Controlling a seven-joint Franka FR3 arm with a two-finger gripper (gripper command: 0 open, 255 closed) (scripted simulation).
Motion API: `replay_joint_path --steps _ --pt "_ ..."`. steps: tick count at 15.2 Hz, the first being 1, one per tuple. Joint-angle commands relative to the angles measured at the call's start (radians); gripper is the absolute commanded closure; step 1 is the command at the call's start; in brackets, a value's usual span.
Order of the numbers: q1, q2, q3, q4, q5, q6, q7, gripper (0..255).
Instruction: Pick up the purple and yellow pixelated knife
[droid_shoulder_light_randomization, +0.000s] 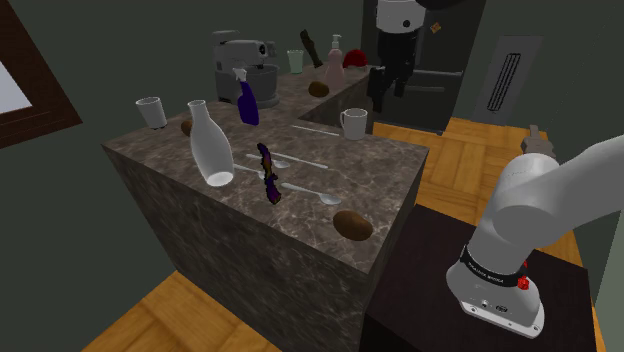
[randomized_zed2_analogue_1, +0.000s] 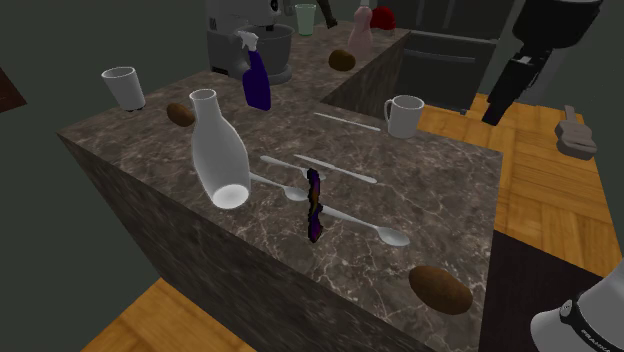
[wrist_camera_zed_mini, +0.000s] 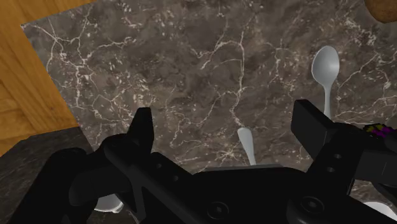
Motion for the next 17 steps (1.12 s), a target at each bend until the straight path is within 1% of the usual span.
replay_joint_path --steps 1,9,13,17 --pt "0.000 0.000 0.000 0.000 0.000 0.000 0.000 0" --pt "0.036 0.212 0.116 0.125 0.057 0.095 0.115 0" --pt "0.049 0.330 0.172 0.213 0.064 0.130 0.173 0" --pt "0.061 0.455 0.228 0.319 0.054 0.153 0.233 0"
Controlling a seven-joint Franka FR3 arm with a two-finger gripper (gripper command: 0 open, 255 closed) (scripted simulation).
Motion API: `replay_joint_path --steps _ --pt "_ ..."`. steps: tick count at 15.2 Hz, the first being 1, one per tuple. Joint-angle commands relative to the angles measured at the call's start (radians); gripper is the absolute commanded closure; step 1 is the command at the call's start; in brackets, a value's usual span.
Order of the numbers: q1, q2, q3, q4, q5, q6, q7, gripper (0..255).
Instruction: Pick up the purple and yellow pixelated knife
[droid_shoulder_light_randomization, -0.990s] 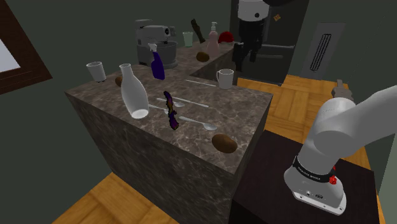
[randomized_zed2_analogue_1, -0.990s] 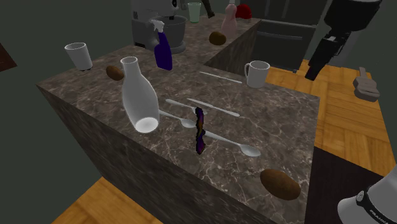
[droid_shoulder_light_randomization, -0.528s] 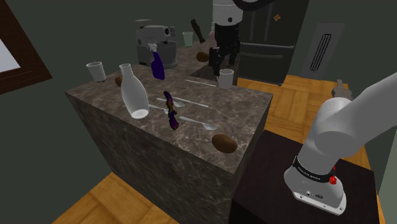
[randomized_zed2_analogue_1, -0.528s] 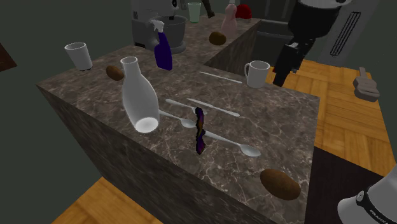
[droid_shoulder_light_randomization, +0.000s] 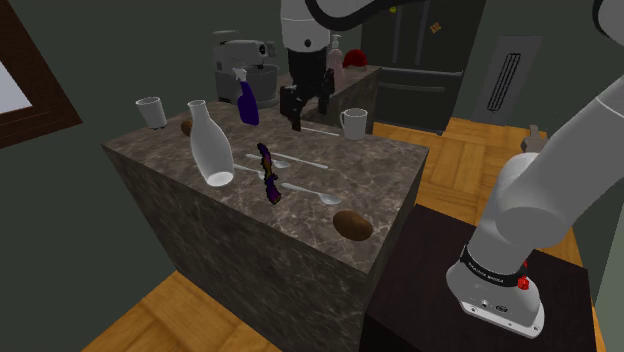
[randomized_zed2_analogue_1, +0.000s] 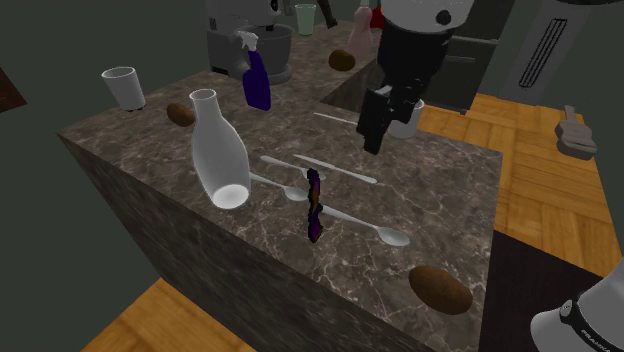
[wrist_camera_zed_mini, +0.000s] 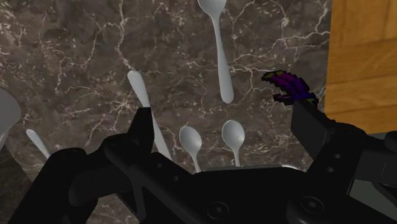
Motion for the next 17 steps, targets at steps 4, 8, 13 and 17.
replay_joint_path --steps 4,8,13,17 --pt "0.019 0.166 0.067 0.156 -0.032 0.011 0.078 0" --pt "0.046 0.312 0.114 0.305 -0.081 0.003 0.143 0" --pt "0.048 0.313 0.114 0.252 -0.082 0.057 0.150 0" --pt "0.047 0.310 0.113 0.200 -0.082 0.105 0.154 0"
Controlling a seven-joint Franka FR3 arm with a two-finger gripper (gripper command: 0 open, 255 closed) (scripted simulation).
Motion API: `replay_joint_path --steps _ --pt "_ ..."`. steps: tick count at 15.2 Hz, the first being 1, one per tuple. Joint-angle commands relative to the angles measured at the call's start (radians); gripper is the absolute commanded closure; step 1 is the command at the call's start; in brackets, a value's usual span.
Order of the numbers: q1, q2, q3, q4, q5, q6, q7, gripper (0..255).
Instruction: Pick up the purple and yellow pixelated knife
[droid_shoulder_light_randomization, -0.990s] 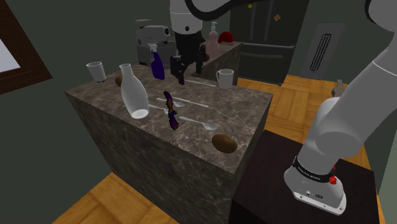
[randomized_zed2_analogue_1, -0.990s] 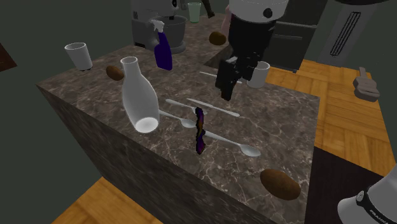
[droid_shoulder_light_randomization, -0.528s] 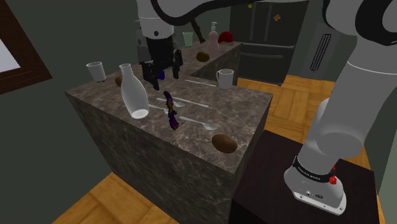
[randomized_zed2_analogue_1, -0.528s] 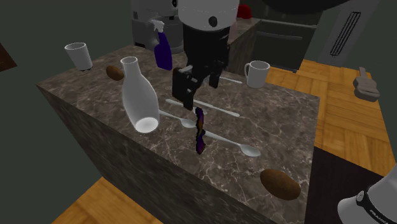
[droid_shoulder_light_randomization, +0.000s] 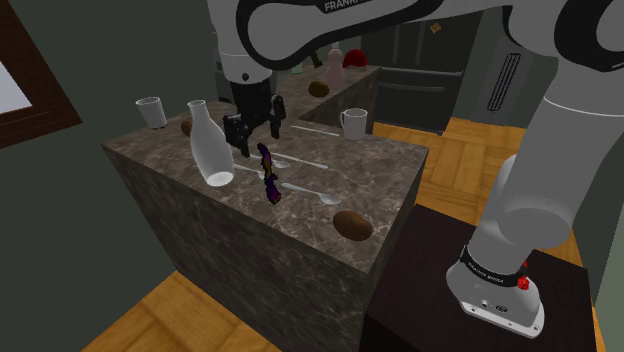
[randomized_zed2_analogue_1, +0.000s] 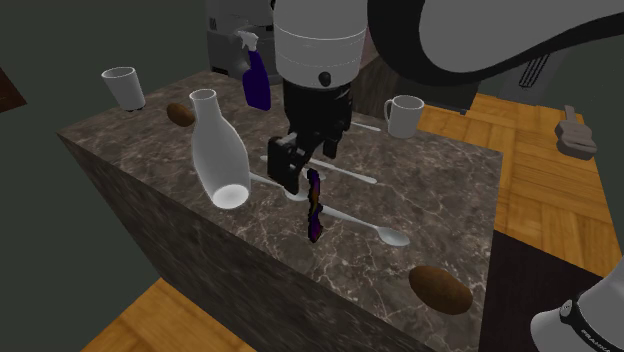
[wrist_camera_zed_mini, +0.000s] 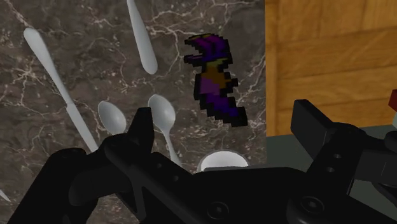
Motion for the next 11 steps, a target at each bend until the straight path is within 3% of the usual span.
replay_joint_path --steps 1,2,11 --pt "0.000 -0.001 0.000 -0.009 0.000 0.008 0.000 0" --pt "0.000 -0.001 0.000 -0.008 0.000 0.008 0.000 255" --pt "0.000 -0.001 0.000 -0.009 0.000 0.008 0.000 255"
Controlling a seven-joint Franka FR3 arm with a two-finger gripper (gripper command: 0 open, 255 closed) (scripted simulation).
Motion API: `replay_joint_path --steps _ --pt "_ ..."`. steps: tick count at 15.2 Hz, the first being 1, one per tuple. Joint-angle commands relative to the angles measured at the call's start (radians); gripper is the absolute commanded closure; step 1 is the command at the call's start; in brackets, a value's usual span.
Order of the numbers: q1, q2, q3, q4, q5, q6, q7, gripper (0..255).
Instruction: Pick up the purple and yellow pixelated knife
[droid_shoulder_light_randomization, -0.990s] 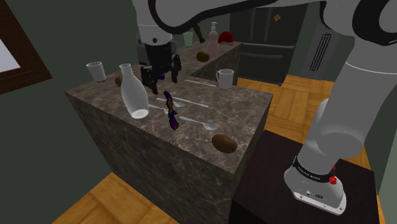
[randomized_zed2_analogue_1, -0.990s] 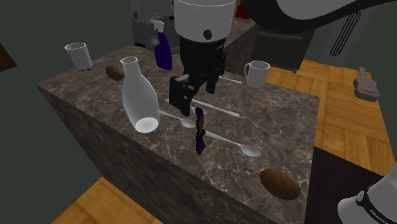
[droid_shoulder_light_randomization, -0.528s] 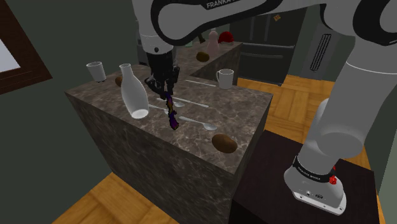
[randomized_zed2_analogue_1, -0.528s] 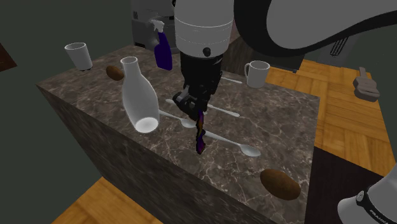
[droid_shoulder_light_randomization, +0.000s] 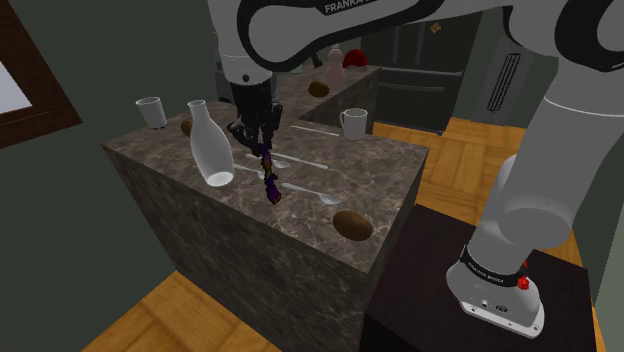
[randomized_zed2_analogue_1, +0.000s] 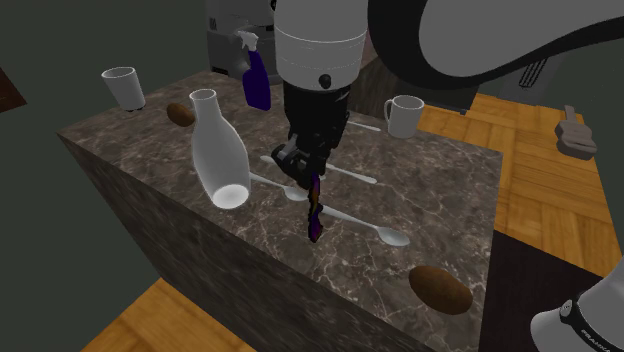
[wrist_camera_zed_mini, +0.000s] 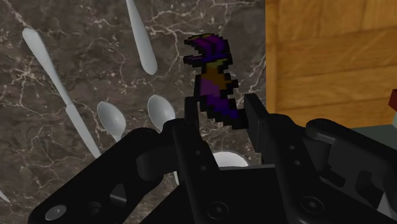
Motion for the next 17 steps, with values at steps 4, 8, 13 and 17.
replay_joint_path --steps 4,8,13,17 --pt "0.001 0.004 0.001 0.057 0.000 -0.054 -0.005 255" --pt "0.002 0.012 0.002 0.119 -0.002 -0.109 -0.009 255" --pt "0.005 0.028 0.005 0.205 -0.008 -0.181 -0.012 255" --pt "0.007 0.037 0.006 0.245 -0.011 -0.212 -0.012 255"
